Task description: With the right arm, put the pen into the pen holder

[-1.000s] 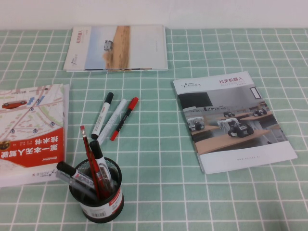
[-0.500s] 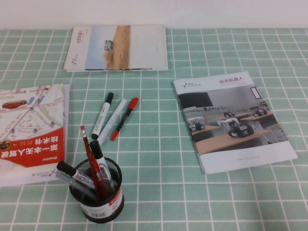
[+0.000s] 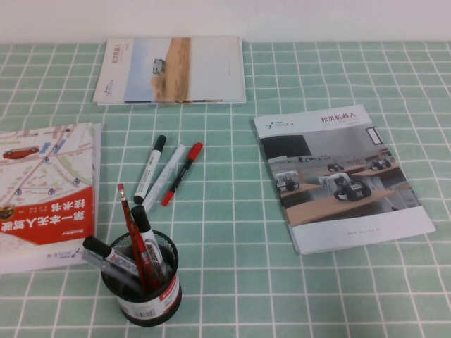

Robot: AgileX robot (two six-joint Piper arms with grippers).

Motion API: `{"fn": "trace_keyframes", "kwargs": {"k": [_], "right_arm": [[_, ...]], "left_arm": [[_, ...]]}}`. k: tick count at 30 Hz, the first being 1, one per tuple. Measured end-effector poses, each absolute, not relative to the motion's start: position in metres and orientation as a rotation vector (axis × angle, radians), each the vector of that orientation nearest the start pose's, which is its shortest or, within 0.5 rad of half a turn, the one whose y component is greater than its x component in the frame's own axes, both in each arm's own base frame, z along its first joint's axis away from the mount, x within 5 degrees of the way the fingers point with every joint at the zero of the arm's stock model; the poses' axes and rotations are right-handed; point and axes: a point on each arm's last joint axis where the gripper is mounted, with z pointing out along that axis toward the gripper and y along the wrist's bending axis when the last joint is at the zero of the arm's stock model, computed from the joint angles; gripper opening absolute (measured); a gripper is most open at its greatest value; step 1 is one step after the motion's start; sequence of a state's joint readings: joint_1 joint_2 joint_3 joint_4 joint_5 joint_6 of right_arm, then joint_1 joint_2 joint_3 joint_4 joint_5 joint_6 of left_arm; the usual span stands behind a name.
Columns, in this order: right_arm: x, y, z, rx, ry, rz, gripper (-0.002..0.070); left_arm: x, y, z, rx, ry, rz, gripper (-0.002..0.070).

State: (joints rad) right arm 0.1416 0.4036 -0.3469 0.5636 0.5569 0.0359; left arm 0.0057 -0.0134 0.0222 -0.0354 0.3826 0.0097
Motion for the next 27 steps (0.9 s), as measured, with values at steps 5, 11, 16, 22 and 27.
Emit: {"fn": "trace_keyframes", "kwargs": {"k": [5,11,16,22,27], "right_arm": [[0.114,0.045,0.278,0.162,2.317,0.651,-0.0019],[0.166,0.056,0.284,0.101,2.491,0.600,-0.0019],[0.204,0.091,0.282,-0.042,2.574,0.604,-0.0019],[0.252,0.173,0.274,-0.243,2.642,0.554,-0.0019],[0.290,0.245,0.269,-0.353,2.623,0.571,-0.0019]], "left_arm": [[0.052,-0.001,0.172,-0.018,1.875,-0.024,-0.0004],[0.052,-0.001,0.172,-0.018,1.875,-0.024,-0.0004],[0.052,-0.001,0.172,-0.018,1.875,-0.024,-0.0004],[0.052,-0.001,0.172,-0.018,1.875,-0.024,-0.0004],[0.052,-0.001,0.172,-0.018,1.875,-0.024,-0.0004]]}}
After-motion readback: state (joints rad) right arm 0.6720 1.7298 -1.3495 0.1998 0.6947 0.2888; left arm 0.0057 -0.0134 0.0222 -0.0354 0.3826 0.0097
